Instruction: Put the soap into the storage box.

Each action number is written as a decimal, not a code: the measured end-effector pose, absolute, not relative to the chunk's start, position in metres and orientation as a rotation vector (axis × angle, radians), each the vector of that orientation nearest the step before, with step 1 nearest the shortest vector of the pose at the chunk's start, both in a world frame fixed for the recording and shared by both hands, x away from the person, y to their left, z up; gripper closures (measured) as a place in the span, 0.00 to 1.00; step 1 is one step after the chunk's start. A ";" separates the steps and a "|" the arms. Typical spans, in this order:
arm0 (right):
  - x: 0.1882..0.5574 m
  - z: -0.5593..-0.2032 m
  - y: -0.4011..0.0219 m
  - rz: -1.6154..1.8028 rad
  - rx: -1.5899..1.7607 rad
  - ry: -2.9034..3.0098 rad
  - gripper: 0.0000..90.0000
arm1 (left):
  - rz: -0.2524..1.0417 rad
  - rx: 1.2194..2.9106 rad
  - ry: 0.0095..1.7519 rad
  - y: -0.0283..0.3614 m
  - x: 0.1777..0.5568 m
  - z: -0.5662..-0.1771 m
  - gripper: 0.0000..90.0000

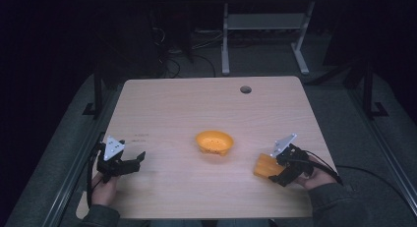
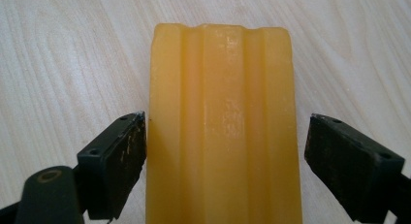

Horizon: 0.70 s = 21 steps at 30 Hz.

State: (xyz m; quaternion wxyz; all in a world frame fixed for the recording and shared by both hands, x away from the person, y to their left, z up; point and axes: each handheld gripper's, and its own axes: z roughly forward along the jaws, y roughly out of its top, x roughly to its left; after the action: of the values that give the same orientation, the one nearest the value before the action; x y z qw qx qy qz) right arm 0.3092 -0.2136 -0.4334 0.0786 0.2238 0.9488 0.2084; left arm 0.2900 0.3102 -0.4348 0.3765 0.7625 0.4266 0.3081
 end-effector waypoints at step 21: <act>0.325 -0.451 -0.198 0.539 0.644 2.941 0.20 | 0.785 1.949 1.092 0.310 0.290 -0.434 0.16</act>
State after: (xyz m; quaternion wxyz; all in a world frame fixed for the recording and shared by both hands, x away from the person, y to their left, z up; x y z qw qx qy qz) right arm 0.3251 -0.1982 -0.4514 0.0416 0.2103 0.9608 0.1760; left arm 0.2898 0.3104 -0.4342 0.3773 0.7623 0.4269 0.3071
